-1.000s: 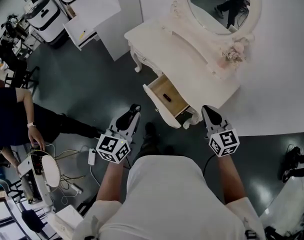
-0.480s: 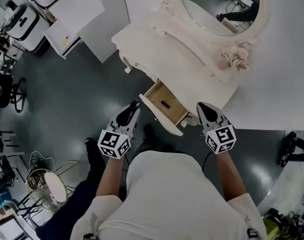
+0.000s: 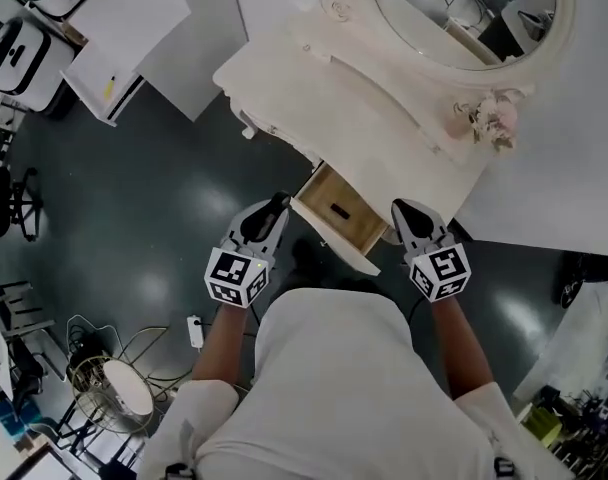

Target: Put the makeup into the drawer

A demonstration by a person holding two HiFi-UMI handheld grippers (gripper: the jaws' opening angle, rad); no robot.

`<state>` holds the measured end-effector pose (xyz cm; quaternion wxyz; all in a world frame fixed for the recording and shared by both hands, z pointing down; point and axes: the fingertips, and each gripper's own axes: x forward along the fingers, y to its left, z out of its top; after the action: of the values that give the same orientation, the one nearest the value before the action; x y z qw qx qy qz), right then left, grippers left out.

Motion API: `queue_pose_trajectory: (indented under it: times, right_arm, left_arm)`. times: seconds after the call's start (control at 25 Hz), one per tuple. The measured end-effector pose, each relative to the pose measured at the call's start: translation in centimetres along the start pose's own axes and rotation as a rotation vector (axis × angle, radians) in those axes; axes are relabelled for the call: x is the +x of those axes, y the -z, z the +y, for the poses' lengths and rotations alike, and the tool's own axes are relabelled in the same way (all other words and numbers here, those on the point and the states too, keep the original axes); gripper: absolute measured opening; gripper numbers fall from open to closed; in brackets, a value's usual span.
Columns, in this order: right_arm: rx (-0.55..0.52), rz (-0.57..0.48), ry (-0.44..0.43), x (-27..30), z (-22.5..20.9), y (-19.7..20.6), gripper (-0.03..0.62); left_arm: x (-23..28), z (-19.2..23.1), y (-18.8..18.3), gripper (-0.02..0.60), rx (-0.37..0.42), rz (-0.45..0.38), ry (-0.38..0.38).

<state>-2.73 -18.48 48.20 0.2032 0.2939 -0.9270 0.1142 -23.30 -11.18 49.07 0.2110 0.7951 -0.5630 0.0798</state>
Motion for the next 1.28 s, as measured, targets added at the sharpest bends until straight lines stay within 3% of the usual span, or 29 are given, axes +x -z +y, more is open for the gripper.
queue_pose_trajectory:
  times: [0.24, 0.56, 0.88, 1.28]
  right_arm:
    - [0.04, 0.07, 0.034, 1.0, -0.9, 2.0, 0.029]
    - [0.065, 0.121, 0.045, 0.9, -4.6, 4.8, 0.029]
    - [0.073, 0.179, -0.023, 1.8, -7.7, 8.0, 0.029]
    - [0.151, 0.227, -0.099, 2.9, -8.1, 11.0, 0.029]
  left_arm:
    - [3.2, 1.1, 1.7, 0.094, 0.009, 0.085, 0.06]
    - [9.1, 0.3, 4.9, 0.094, 0.004, 0.193, 0.083]
    - [15.1, -1.2, 9.7, 0.094, -0.043, 0.315, 0.088]
    - [19.8, 0.0, 19.0, 0.094, -0.026, 0.576, 0.096]
